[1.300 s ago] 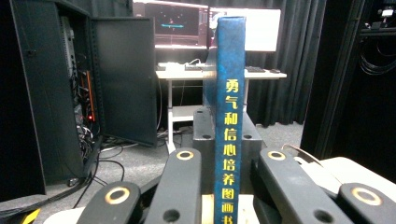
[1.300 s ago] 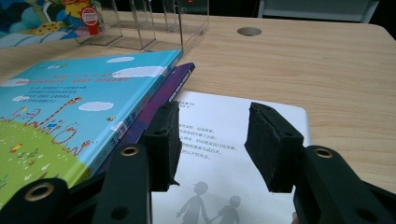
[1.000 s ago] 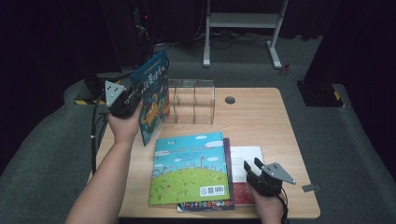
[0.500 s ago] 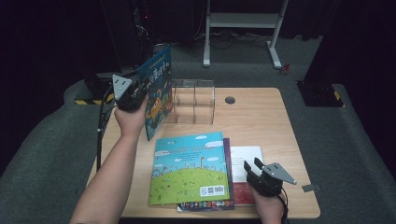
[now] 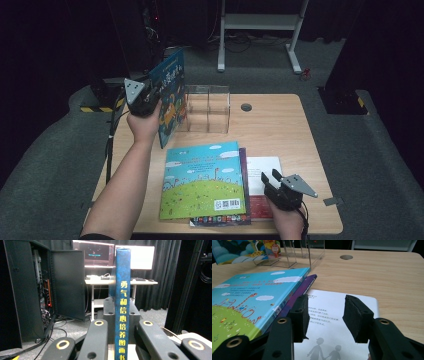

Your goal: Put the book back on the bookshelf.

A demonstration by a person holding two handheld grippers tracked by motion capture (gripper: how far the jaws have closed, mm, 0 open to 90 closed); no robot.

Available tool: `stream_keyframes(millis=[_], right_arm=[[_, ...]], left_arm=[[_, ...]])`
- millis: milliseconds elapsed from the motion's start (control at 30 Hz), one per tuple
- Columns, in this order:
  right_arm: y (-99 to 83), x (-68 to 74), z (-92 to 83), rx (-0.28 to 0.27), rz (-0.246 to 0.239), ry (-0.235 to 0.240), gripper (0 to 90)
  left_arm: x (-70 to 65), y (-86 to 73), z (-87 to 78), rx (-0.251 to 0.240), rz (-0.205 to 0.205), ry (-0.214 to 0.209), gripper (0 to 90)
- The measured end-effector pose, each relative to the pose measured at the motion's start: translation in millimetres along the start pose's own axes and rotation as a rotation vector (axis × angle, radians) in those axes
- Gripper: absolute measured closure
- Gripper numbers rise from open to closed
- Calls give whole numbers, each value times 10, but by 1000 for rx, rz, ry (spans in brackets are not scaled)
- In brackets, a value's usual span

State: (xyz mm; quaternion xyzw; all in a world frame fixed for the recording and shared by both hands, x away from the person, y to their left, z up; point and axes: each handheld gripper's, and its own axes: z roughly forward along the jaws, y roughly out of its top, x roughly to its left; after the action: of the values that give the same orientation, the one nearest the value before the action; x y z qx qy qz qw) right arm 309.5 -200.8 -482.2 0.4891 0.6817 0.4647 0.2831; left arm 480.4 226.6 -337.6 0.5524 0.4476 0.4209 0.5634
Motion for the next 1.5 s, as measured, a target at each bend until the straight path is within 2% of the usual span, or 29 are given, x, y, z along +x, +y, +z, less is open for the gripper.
stream_keyframes(millis=[167,367,500,700,900,1033,1500], right_arm=[[0,-2,-2,1,2,2,548],[0,-2,-1,1,2,4,550],[-1,-4,-3,1,3,6,550],[-1,-3,-4,-1,0,8,553],[-2,0,-2,-2,-4,7,553],[-2,3,-2,-1,-7,5,553],[-3,11,-1,-1,-12,5,554]], left_arm=[[4,-4,32,-17,-10,1,834],[-10,-7,98,-26,5,16,834],[-18,-50,139,-27,-2,19,834],[-44,-120,146,-52,17,15,834],[-33,-171,88,-61,26,0,832],[-44,-214,9,-56,49,-18,830],[-14,-367,-244,-41,27,-12,827]])
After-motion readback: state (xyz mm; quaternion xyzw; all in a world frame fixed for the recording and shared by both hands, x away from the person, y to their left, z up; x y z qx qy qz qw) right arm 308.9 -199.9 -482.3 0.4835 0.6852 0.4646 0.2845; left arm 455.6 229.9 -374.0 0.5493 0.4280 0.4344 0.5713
